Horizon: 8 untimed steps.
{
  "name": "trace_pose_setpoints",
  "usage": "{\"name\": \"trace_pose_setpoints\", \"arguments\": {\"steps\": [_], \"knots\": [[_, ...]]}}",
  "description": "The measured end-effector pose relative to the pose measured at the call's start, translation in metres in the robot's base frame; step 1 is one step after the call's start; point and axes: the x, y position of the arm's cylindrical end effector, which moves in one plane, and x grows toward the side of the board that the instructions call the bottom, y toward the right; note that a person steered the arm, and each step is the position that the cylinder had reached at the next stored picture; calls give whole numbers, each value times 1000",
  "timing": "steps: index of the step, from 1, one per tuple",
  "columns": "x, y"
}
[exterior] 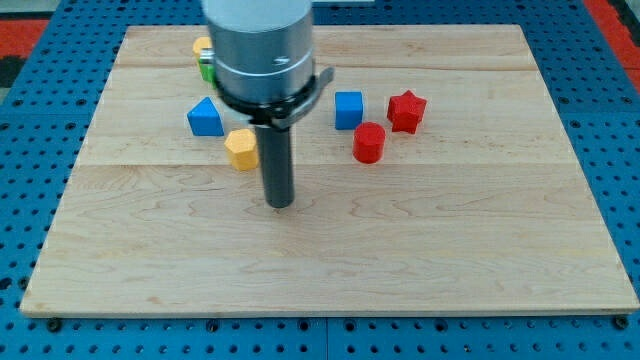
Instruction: Move the yellow hexagon up a bit
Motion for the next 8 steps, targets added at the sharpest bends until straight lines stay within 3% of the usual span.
{"name": "trace_pose_setpoints", "arguments": {"steps": [2,4,5,6,7,8], "knots": [[-64,-2],[-95,-1],[-65,6],[-1,6],[22,-38],[-22,-60]]}}
